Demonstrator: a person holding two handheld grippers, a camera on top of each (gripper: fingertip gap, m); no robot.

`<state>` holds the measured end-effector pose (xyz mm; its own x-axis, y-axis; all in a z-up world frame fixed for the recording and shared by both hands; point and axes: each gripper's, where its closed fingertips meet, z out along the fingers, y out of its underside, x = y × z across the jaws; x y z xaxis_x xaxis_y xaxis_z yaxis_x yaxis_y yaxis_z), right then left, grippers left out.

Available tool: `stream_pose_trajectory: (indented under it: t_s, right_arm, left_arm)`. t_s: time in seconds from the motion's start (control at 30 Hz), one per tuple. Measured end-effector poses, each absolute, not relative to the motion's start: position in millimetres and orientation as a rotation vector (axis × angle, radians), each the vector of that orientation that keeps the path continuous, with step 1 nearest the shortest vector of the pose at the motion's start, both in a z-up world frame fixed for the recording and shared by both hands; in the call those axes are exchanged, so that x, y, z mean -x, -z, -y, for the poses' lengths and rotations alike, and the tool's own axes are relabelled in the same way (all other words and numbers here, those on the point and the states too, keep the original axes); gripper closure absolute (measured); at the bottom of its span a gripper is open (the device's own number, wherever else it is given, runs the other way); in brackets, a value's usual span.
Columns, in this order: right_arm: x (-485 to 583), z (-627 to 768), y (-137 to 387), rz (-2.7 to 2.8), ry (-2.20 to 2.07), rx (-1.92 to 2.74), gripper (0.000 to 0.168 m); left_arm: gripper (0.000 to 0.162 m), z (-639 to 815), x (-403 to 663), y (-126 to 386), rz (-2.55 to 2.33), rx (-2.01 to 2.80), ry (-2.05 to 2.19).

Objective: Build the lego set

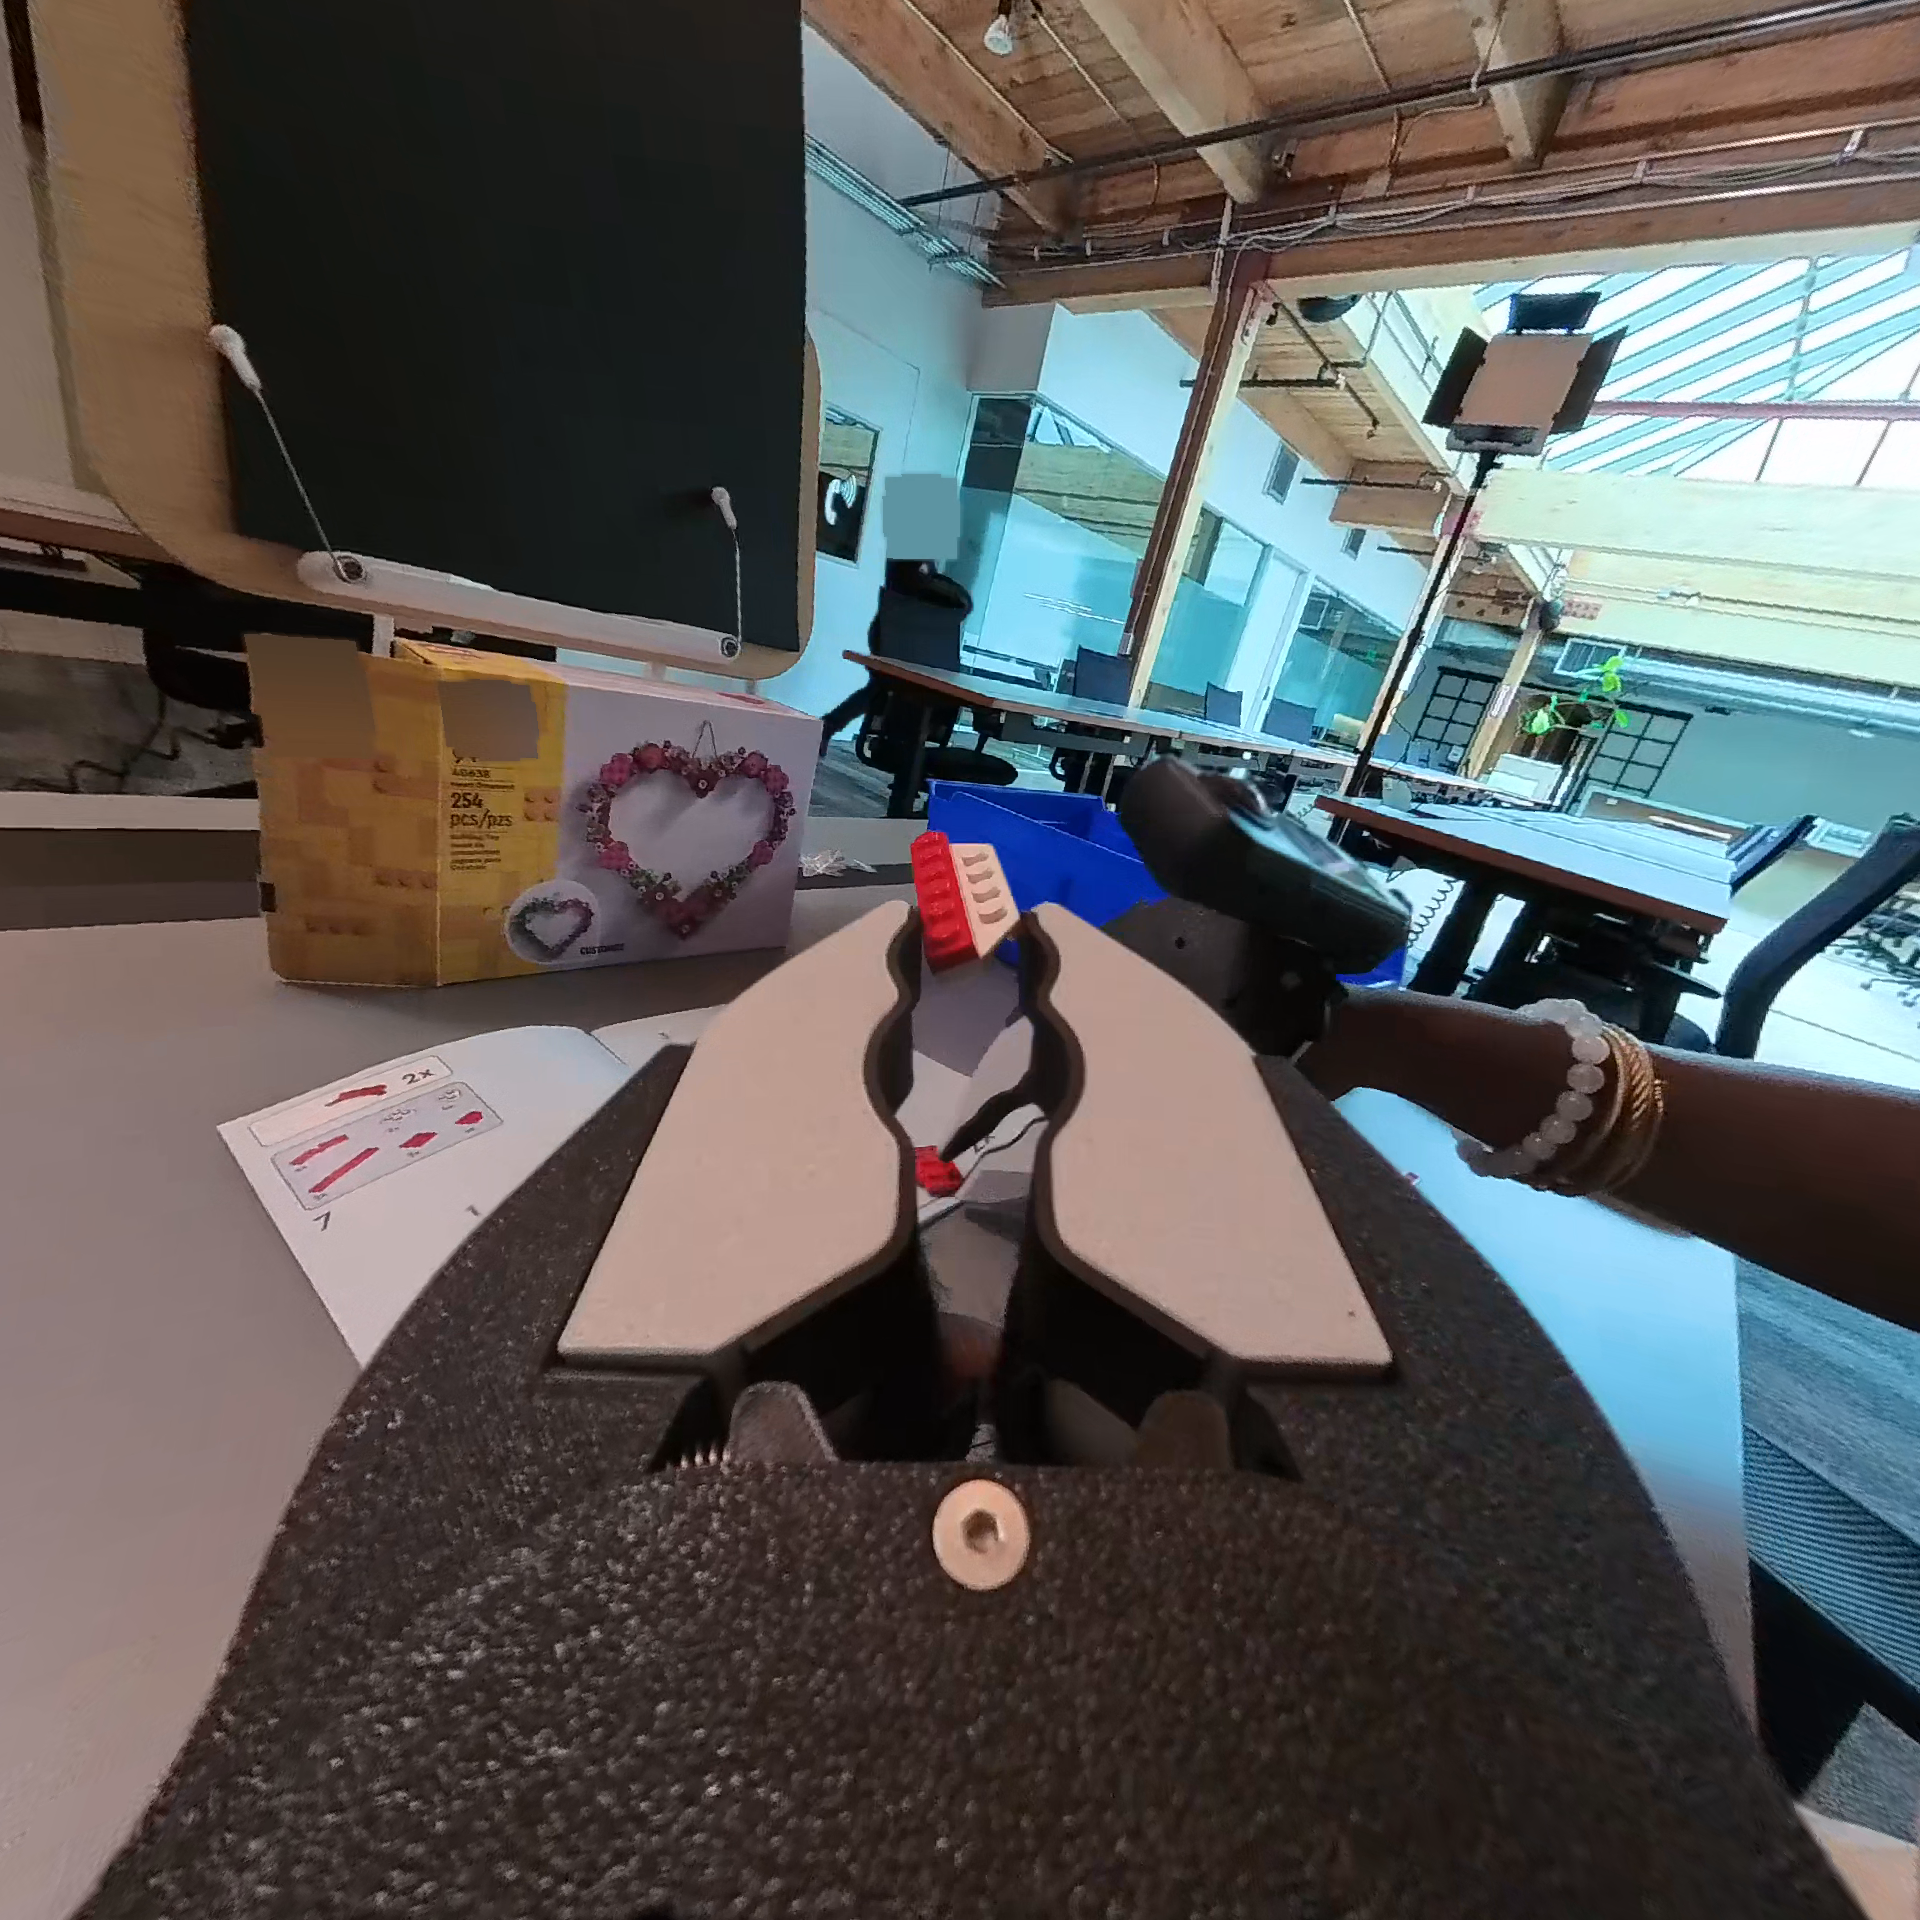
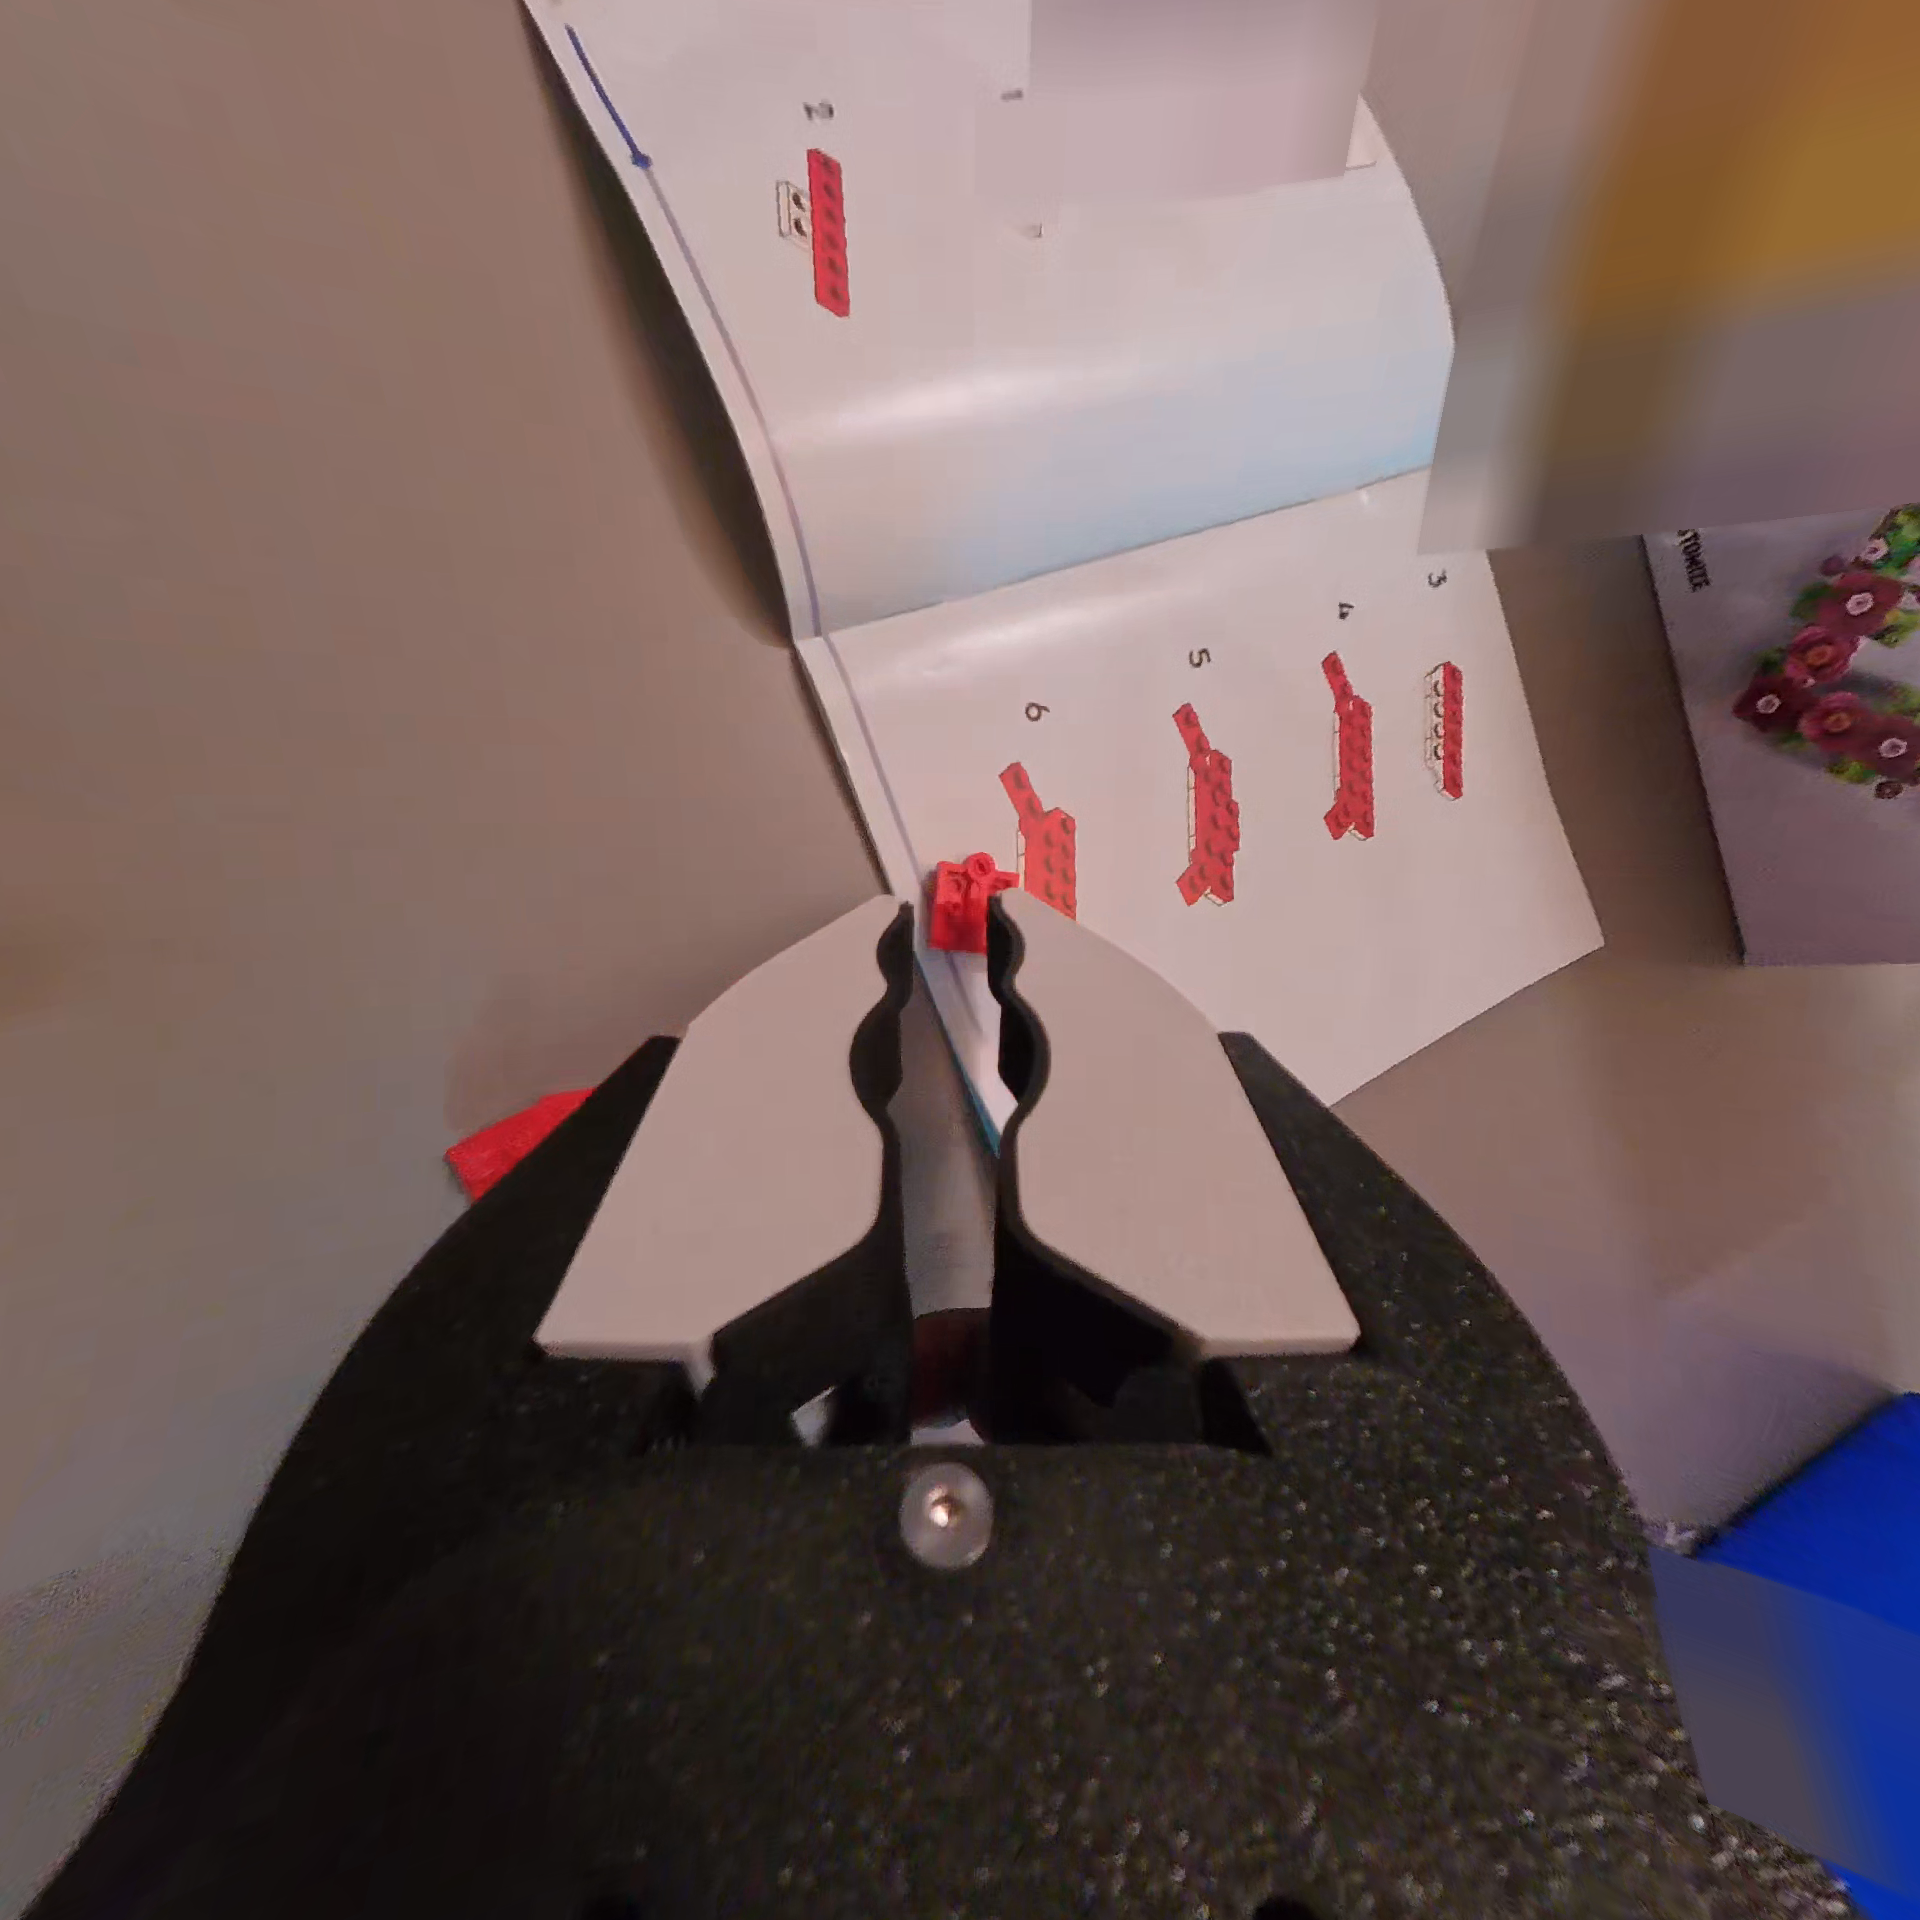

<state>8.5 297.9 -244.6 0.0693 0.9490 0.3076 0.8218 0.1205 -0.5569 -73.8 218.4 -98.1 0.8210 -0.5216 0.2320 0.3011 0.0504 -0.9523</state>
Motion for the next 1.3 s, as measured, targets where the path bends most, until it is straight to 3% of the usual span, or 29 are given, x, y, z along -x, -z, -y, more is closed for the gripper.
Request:
stream_pose_trajectory:
  t_s: [0.17,0.37,0.5,0.7,0.83,1.0,1.3]
  right_arm:
    - [-8,-293,248,1.729,-0.387,1.819,0.159]
    - [18,-237,207,1.103,-1.604,2.335,0.158]
    - [-7,-277,234,1.028,-1.212,2.428,0.143]
    - [-22,-270,208,1.489,-0.792,2.028,0.161]
    - [-17,-242,230,1.796,-0.53,1.833,0.15]
    - [-6,-245,252,1.71,-0.497,1.968,0.15]
    - [5,-229,241,1.975,-0.608,1.634,0.153]
  left_arm:
    - [0.145,-218,71,99,-0.206,1.392,0.642]
    - [0.145,-218,72,98,-0.206,1.386,0.615]
    - [0.145,-219,73,99,-0.204,1.389,0.613]
    - [0.145,-219,72,100,-0.207,1.396,0.623]
    - [0.145,-219,70,101,-0.215,1.401,0.621]
    - [0.145,-219,69,103,-0.227,1.412,0.605]
    - [0.145,-220,66,107,-0.247,1.435,0.602]
